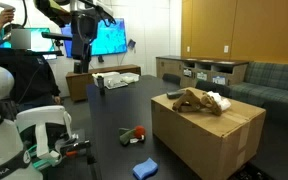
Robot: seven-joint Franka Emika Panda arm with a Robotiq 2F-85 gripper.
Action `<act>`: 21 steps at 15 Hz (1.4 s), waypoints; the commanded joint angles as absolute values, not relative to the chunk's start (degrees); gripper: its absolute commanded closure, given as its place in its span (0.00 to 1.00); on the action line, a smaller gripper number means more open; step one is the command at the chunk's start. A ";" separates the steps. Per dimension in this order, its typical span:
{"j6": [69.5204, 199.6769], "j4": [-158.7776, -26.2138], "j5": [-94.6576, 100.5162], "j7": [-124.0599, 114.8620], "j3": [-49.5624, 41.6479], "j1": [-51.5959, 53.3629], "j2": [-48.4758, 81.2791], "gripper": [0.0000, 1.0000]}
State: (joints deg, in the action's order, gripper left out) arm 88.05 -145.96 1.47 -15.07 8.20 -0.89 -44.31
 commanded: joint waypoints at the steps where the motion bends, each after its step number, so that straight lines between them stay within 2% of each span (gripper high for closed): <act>1: 87.99 -145.76 1.62 -15.24 7.93 -0.56 -44.27 0.00; 6: 87.99 -145.48 1.62 -15.23 7.94 -0.56 -44.43 0.00; 10: 93.54 -144.37 0.72 -17.15 11.17 1.04 -38.67 0.00; 16: 107.66 -138.67 1.41 -22.61 18.13 4.65 -21.41 0.00; 21: 113.54 -129.30 3.38 -24.76 18.73 6.22 -7.01 0.00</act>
State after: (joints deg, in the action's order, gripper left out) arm 111.88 -136.95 1.75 -22.87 19.21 5.24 -16.13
